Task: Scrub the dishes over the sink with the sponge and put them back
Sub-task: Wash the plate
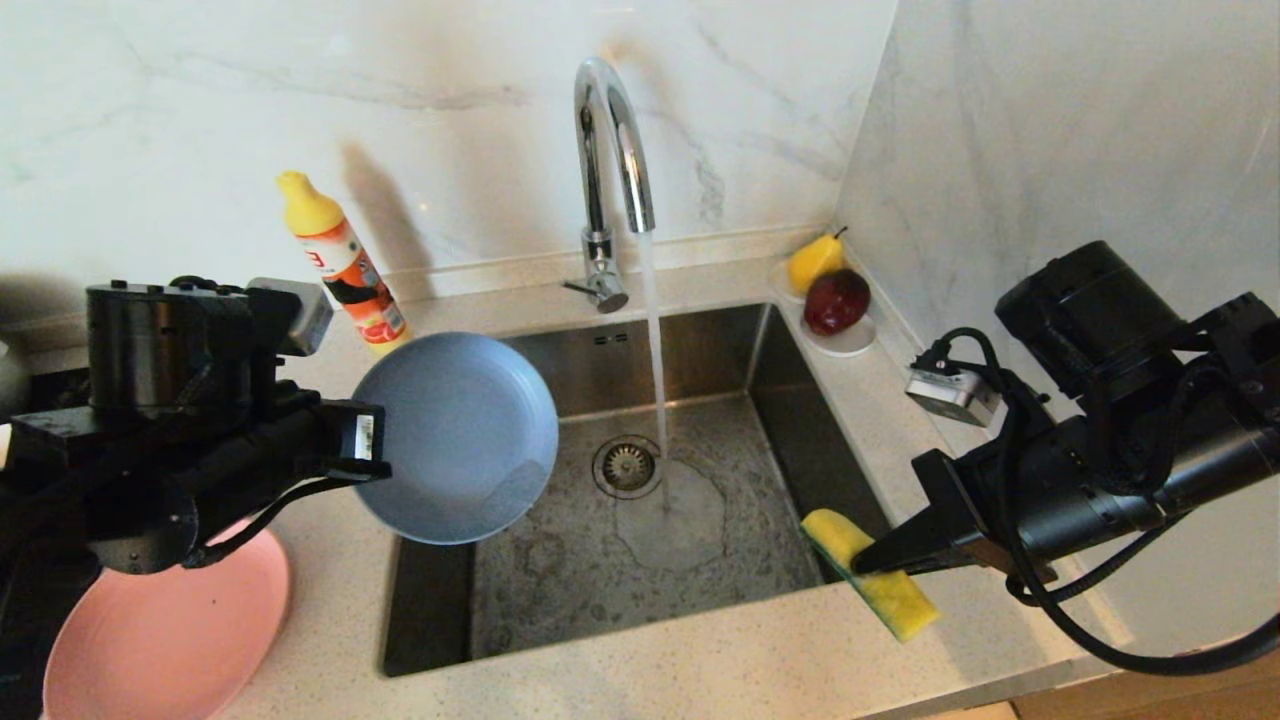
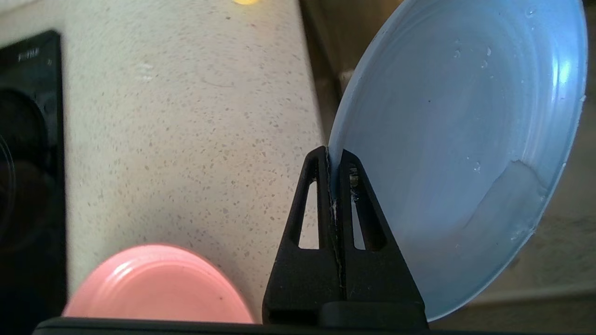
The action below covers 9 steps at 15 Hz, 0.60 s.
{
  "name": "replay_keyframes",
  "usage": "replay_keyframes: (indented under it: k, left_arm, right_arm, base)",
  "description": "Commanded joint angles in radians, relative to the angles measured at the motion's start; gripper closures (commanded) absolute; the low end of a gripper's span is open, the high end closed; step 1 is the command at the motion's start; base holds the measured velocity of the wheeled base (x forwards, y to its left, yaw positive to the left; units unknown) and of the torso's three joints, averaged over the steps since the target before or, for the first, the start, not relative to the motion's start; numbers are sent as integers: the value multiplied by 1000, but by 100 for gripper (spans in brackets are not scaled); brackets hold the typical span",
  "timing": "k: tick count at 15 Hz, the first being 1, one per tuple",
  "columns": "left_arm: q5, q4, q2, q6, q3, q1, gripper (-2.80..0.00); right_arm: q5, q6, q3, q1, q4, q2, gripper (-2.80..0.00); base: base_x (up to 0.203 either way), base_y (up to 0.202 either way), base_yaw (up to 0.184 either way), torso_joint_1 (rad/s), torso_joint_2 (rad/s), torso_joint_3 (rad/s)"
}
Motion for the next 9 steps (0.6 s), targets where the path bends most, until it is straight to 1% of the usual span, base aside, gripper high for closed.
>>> replay_keyframes:
  k: [1,3,4,6,8,9]
  left_arm:
    - [9,-5,34,34,-1,-19,0]
    - [41,-44,44,56,-4,-22,0]
    - [54,-74,48,81,-2,-22,0]
    - [58,-108,47,108,2,-24,0]
    - [55,-112,41,111,0,-24,0]
    - [51,-111,27,102,-2,-25,0]
  right_arm:
    - [3,4,3,0,4,2,0]
    - [3,2,16,0,-7,1,0]
    - [2,4,23,0,-25,1,0]
    - [2,4,38,0,-52,-1,0]
    - [2,6,36,0,-54,-2,0]
    - [2,6,34,0,-54,-4,0]
  base:
    - [0,0,0,0,0,0]
    - [0,0,0,0,0,0]
    - [0,0,0,0,0,0]
    - [0,0,0,0,0,0]
    - [0,0,0,0,0,0]
    - [0,0,0,0,0,0]
